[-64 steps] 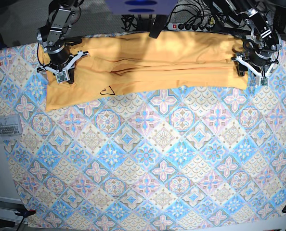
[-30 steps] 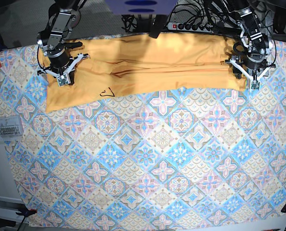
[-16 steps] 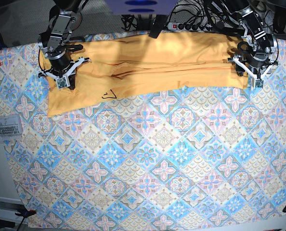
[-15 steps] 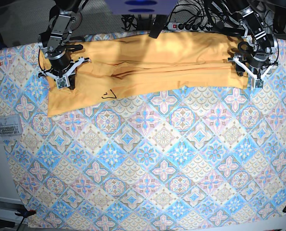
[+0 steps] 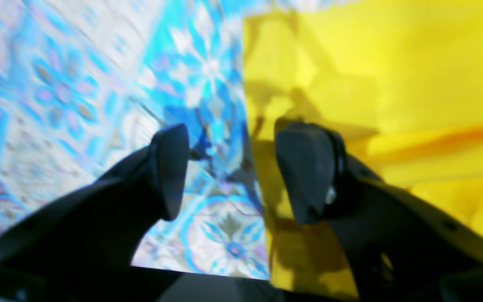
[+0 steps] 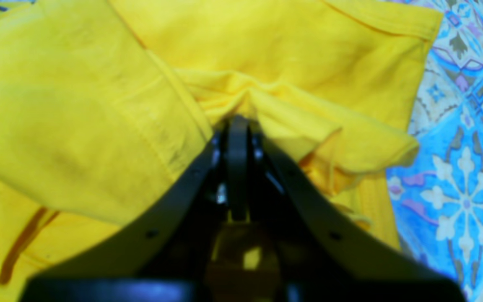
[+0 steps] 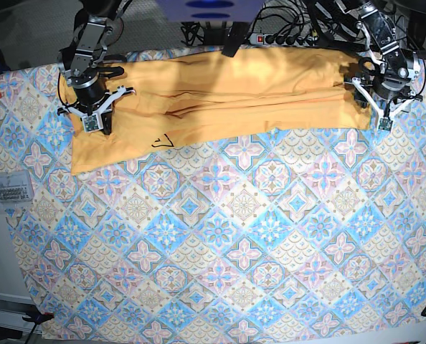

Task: Fold the T-shirt properly
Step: 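Adjust the left gripper's hold on the shirt's end near the collar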

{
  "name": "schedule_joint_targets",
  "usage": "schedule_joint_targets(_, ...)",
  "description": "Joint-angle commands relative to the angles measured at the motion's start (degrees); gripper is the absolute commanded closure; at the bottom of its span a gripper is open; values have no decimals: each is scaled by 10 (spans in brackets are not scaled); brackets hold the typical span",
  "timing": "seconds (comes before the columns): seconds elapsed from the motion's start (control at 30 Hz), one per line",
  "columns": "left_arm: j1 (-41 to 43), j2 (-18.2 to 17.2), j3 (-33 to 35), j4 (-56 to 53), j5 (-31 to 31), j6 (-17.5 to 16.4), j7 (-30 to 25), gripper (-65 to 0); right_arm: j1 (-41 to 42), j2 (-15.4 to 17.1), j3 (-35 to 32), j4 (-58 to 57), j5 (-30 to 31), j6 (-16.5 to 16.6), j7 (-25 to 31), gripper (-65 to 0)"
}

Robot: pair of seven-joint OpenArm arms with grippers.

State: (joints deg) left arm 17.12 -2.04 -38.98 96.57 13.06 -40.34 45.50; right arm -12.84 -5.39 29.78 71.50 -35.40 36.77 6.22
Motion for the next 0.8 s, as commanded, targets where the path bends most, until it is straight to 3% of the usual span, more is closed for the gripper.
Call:
schedule_joint_targets(0.0, -1, -7, -2, 20, -3, 3, -5, -369, 0, -11, -6, -24, -59, 32, -99, 0)
schedule_joint_targets(0.13, 1, -5, -2, 56, -3, 3, -4, -369, 12, -11, -6, -31, -59, 32, -99, 0)
schedule_joint_targets(0.37, 20, 33, -2, 96, -2, 3, -1, -369, 14, -11, -6, -32, -59, 32, -99, 0)
schedule_joint_targets(0.57, 16, 34, 3, 96, -29, 3, 124, -369, 14, -11, -6, -32, -59, 32, -99, 0)
schedule_joint_targets(0.77, 19, 32, 3, 96, -53, 3, 175, -369, 14, -11, -6, -32, -59, 32, -99, 0)
